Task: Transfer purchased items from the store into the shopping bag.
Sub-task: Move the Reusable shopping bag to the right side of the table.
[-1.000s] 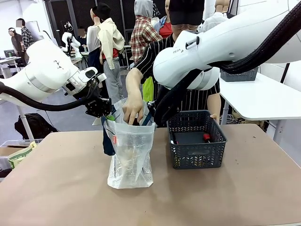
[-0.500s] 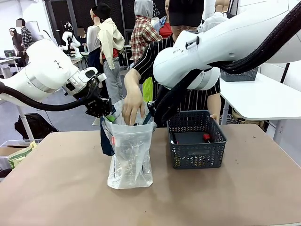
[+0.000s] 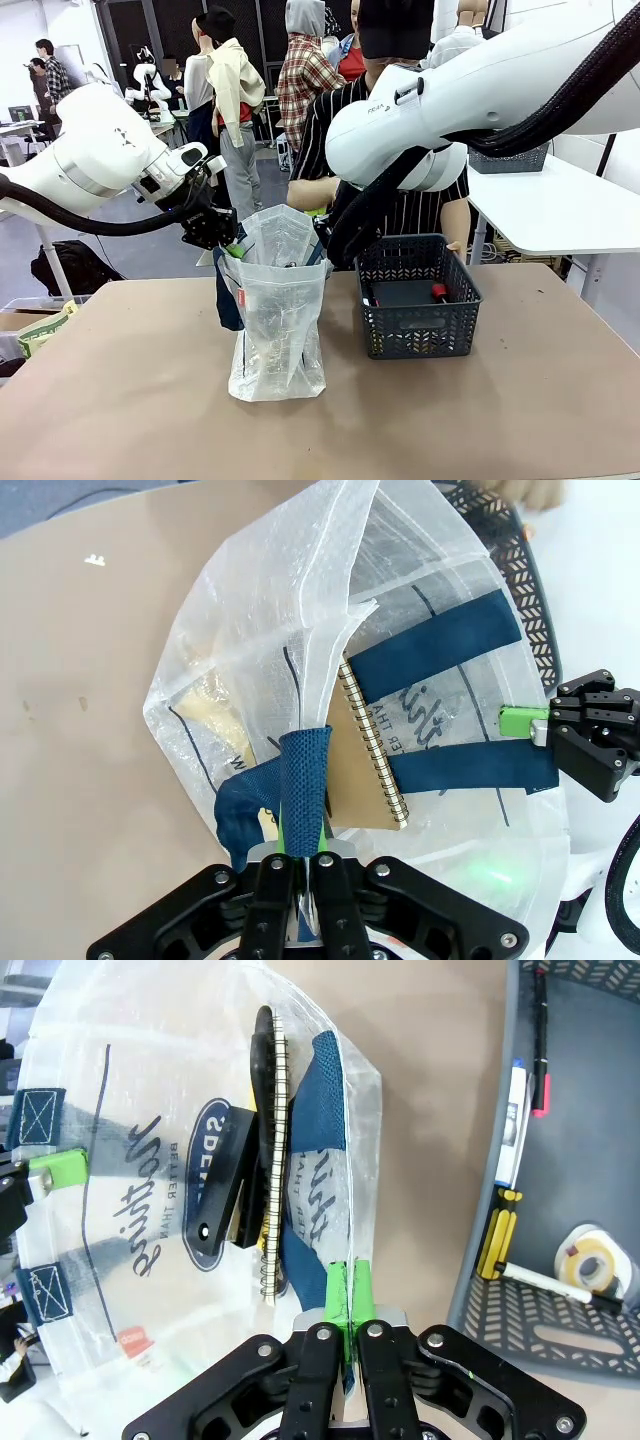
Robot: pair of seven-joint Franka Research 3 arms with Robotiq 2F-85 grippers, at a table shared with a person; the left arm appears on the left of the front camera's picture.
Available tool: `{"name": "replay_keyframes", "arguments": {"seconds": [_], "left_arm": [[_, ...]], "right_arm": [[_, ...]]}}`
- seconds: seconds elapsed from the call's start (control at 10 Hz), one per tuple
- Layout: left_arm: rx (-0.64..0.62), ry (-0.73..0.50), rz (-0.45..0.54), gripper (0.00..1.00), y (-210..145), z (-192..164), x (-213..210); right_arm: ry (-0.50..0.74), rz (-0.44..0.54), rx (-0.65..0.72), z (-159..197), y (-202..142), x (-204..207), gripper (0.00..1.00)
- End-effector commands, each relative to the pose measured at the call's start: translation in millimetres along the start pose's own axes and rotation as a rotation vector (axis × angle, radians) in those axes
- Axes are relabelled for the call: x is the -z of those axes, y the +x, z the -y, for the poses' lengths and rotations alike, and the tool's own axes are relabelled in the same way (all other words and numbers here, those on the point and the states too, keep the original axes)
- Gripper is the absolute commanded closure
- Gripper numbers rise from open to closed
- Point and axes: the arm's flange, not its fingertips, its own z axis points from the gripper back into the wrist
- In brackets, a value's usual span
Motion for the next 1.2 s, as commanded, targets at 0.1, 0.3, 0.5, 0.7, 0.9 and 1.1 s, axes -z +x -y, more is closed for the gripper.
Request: {"name": "replay_keyframes", "arguments": {"seconds": [0.1, 0.3, 0.5, 0.7, 0.9, 1.1], "left_arm": [[-0.003, 0.005, -0.009, 1.00, 1.3, 0.1, -1.0], [-0.003, 0.005, -0.009, 1.00, 1.3, 0.1, -1.0], [-0.003, 0.005, -0.009, 1.00, 1.3, 0.1, -1.0], [-0.003, 0.005, -0.009, 1.00, 1.3, 0.1, -1.0], [-0.003, 0.005, -0.009, 1.00, 1.3, 0.1, -1.0], [-0.003, 0.005, -0.009, 1.00, 1.3, 0.1, -1.0]], "right_arm": [[0.011, -0.001, 0.009, -0.3, -0.2, -0.5, 1.00], [0.011, -0.001, 0.009, -0.3, -0.2, -0.5, 1.00], [0.011, -0.001, 0.009, -0.3, -0.2, -0.5, 1.00], [0.011, -0.001, 0.009, -0.3, -0.2, -0.5, 1.00], [0.011, -0.001, 0.009, -0.3, -0.2, -0.5, 1.00], [0.011, -0.001, 0.009, -0.3, -0.2, -0.5, 1.00]]}}
